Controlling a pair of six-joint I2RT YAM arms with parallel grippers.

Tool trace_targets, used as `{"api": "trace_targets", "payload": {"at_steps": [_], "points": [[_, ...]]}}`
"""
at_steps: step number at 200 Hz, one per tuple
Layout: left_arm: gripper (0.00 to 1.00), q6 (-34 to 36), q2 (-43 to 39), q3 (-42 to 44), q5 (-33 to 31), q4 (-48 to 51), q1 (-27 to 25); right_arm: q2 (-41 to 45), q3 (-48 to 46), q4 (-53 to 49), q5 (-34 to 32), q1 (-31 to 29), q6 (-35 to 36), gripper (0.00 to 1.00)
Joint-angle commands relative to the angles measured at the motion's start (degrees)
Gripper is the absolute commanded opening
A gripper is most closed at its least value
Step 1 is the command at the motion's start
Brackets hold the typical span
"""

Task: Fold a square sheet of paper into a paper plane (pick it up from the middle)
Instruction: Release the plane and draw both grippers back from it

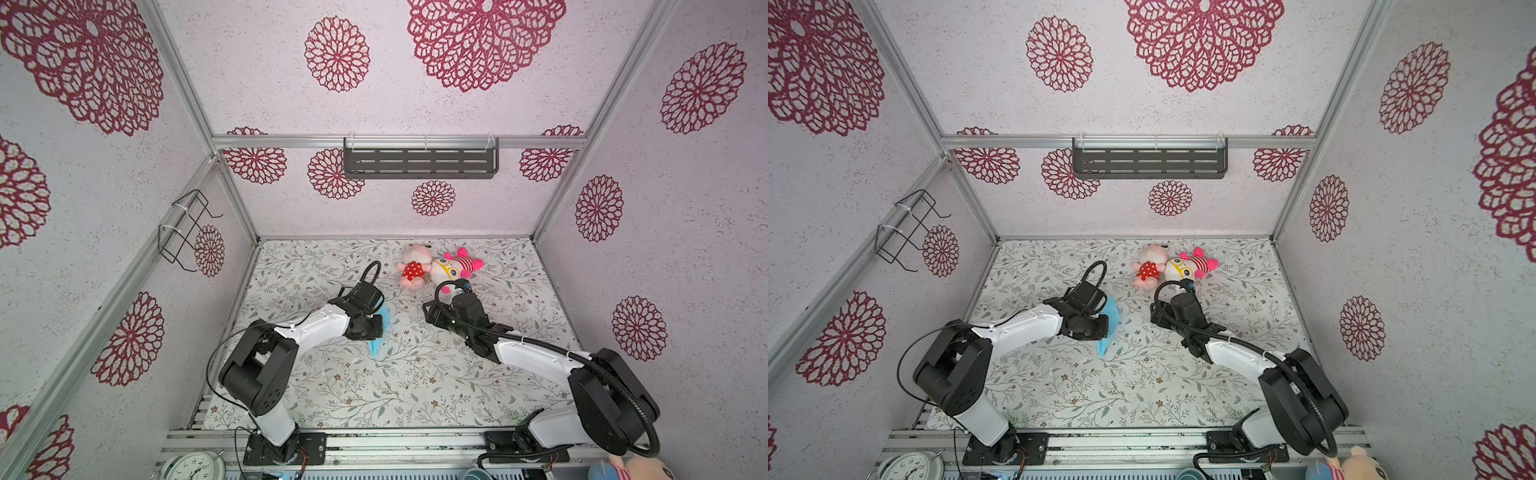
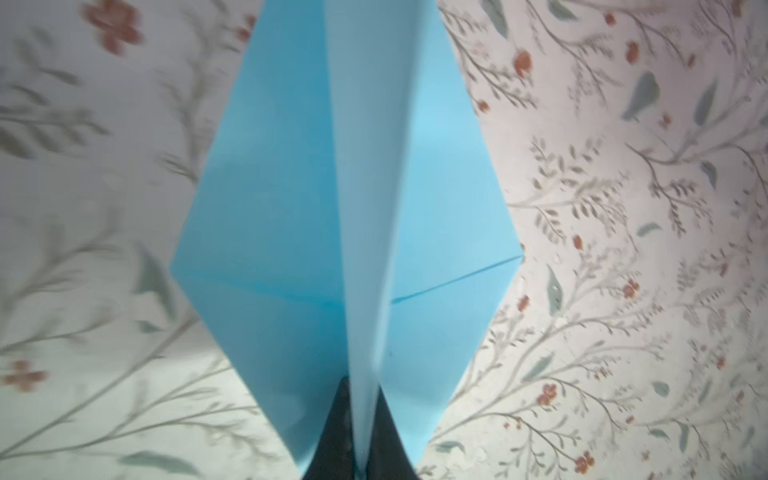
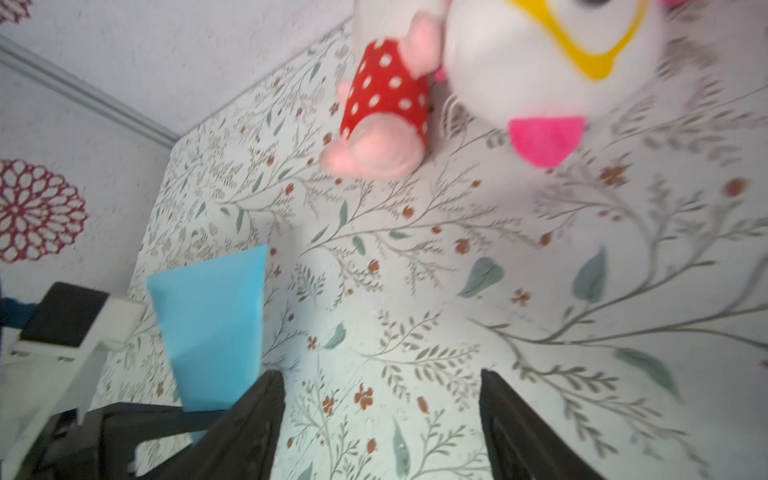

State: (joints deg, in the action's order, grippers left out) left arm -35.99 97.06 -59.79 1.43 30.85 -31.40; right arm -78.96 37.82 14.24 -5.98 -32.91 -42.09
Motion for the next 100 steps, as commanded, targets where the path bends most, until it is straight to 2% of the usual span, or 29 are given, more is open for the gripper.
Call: {"api": "trace_targets", "payload": {"at_steps": [1,49,100], "points": [[0.1,3.2,0.6,-1.2,-5.9,4.4,3.7,2.9,-1.9,0.5,-6.3,2.8,4.6,0.77],[0.1,7.3,11.0,-12.7,-8.2,4.9,8.3,4.1,-1.0,-1.2,-3.6,6.8,6.1,0.78],[0.1,9.0,22.7,-25.2,-7.6,7.4,8.4,2.7,-1.9,-0.2,-2.5,7.9,5.5,0.78]]}}
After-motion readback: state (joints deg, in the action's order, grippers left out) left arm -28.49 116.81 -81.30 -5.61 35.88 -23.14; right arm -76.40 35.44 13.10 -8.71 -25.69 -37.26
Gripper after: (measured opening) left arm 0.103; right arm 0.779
